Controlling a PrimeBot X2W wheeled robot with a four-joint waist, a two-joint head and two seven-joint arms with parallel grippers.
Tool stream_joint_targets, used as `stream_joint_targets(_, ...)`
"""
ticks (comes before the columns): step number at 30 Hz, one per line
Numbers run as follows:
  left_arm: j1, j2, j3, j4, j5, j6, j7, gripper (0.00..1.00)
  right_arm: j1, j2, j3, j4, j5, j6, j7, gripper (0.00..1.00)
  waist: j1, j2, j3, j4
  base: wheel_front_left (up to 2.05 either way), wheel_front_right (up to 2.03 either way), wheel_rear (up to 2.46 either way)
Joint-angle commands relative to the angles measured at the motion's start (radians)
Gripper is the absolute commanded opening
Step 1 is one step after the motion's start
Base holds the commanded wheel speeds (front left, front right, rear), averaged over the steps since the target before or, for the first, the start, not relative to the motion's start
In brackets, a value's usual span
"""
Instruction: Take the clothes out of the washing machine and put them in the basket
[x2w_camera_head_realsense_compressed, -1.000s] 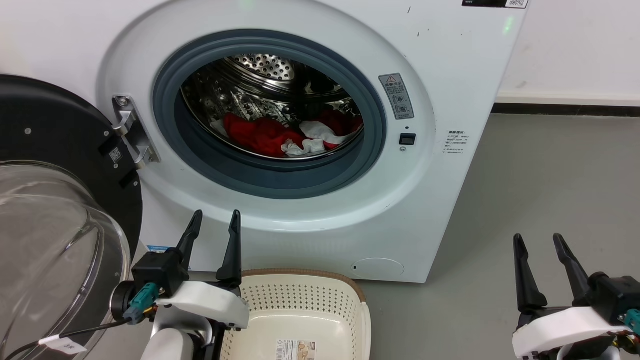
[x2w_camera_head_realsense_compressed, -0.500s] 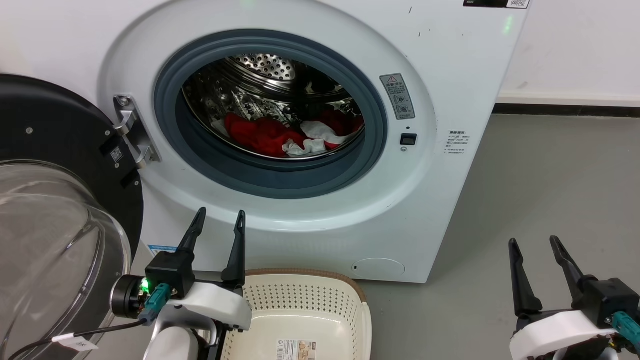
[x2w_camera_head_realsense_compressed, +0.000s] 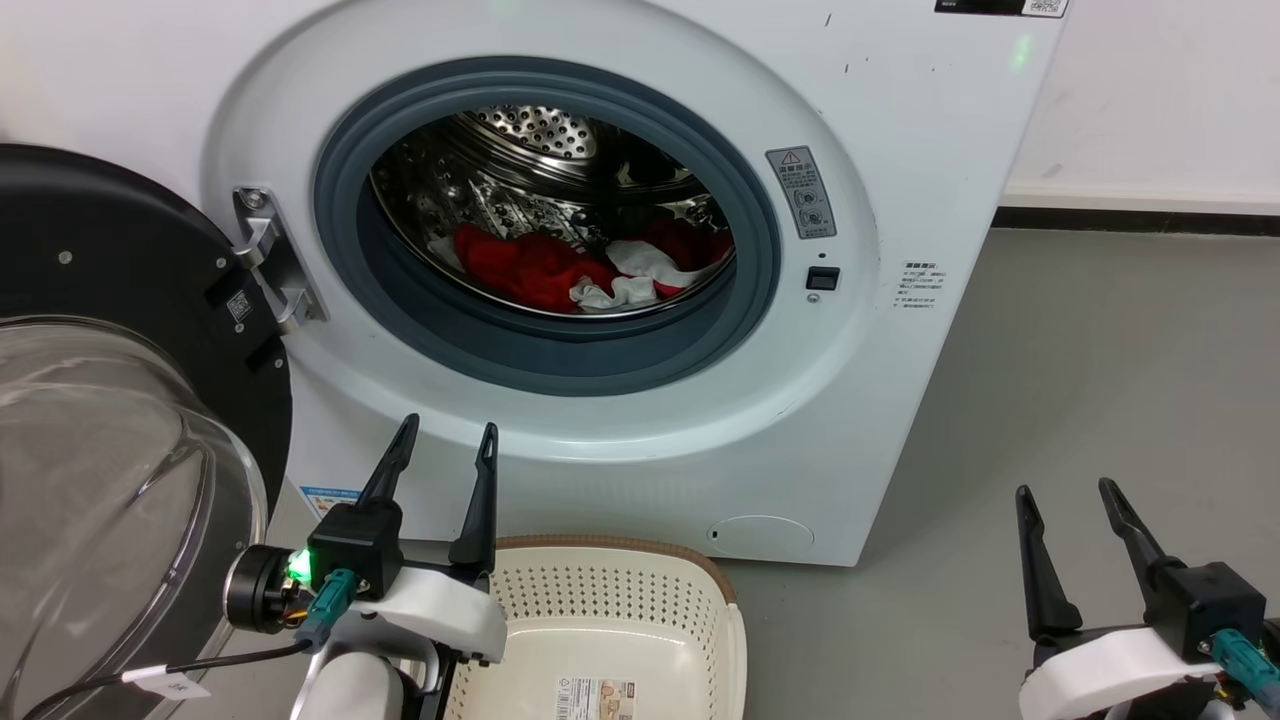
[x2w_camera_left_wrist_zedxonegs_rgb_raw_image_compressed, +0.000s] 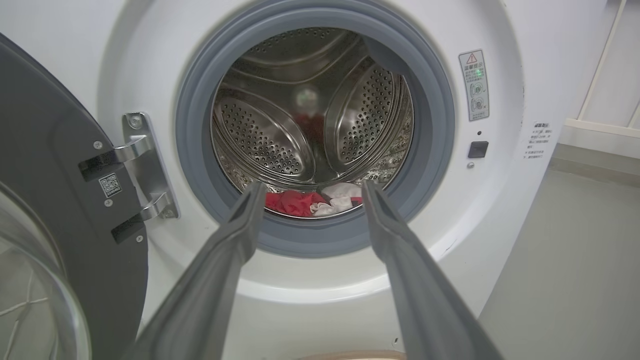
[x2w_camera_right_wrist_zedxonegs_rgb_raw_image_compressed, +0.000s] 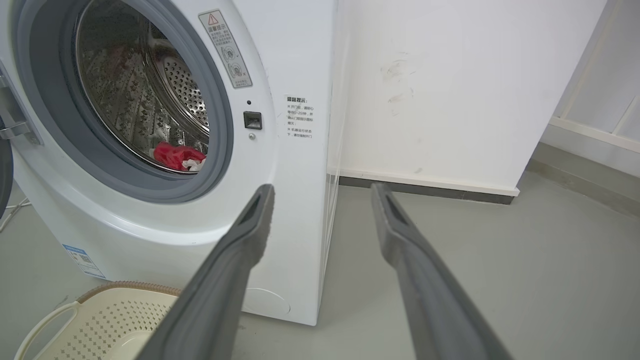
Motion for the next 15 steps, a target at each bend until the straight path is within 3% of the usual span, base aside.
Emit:
stream_joint_targets(1, -0.006, 0.001, 0.003, 0.005, -0.003, -0.002, -0.003, 1.00, 0.005, 0.001, -0.002, 0.003, 0.003, 0.000, -0.001, 1.00, 0.0000, 0.0000, 0.000, 0.001, 0.00, 0.00, 0.00)
stream_joint_targets(15, -0.014, -0.004, 0.007, 0.016, -0.026, -0.004, -0.003, 1.00, -0.005, 0.001, -0.008, 0.022, 0.018, 0.000, 0.000, 1.00, 0.0000, 0.0000, 0.004, 0.004, 0.00, 0.00, 0.00)
